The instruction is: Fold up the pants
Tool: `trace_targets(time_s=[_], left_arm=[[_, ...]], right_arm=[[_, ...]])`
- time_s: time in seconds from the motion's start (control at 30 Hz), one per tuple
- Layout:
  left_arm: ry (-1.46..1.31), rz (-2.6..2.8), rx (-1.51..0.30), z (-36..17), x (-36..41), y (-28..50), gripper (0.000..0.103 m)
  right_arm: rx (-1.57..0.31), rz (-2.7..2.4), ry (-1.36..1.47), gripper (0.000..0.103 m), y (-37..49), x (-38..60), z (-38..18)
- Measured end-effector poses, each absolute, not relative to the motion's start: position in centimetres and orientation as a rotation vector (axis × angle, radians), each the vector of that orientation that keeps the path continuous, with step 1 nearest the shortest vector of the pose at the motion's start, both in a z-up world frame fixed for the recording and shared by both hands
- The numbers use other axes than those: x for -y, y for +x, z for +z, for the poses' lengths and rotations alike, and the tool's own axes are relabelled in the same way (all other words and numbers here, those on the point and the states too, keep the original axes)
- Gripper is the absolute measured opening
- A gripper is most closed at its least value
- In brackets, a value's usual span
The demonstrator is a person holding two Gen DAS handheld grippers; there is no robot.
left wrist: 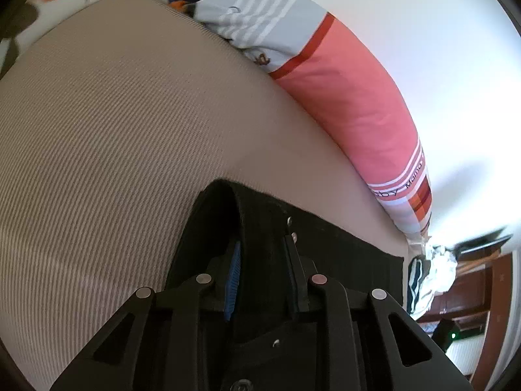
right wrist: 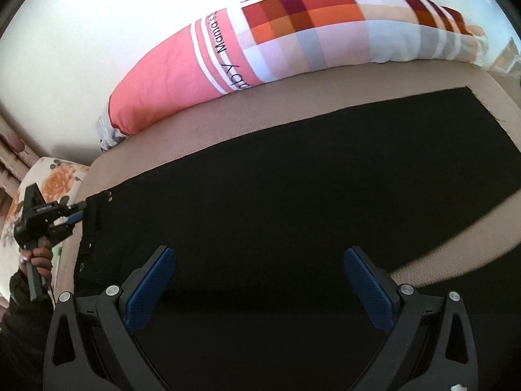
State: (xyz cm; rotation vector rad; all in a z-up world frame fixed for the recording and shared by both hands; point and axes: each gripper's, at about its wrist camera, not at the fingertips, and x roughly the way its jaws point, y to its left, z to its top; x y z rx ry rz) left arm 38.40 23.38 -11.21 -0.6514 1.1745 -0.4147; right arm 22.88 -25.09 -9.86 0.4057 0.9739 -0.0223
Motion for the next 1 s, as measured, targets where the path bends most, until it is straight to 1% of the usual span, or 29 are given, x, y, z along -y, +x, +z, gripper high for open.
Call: trace_targets(time_s=[0.4, 0.47, 0.5, 0.87, 0.97, 1.0], left_arm=[[-0.756, -0.51, -1.209, -14.5, -21.0, 42.8, 0.024], [-0.726, -0.495, -1.19, -14.2, -20.5, 42.6, 0.019], [-0.694, -0.485, -1.173, -13.8, -20.2, 42.3, 0.011], [-0.534, -0.625, -0.892, -3.8, -18.2, 35.5, 0.01], [-0.506, -0.66, -0.822, -2.0, -19.3, 33.3, 0.01], [-0.496, -0.668, -0.806, -1.6, -19.3, 32.8, 0.01]], right_arm=[[-0.98, 0.083, 0.316, 0.103, 28.7, 23.8, -10.4], [-0.987, 0.103, 0.277, 0.103, 30.0, 23.7, -10.3], [-0.99, 0.12, 0.26, 0.103, 30.6, 23.8, -10.2], [-1.094, 0.521, -0.124, 0.102, 39.1, 23.1, -9.4], [-1.133, 0.624, -0.218, 0.097, 40.9, 22.4, -9.6], [-1.156, 0.656, -0.245, 0.09, 41.5, 22.2, -9.9]])
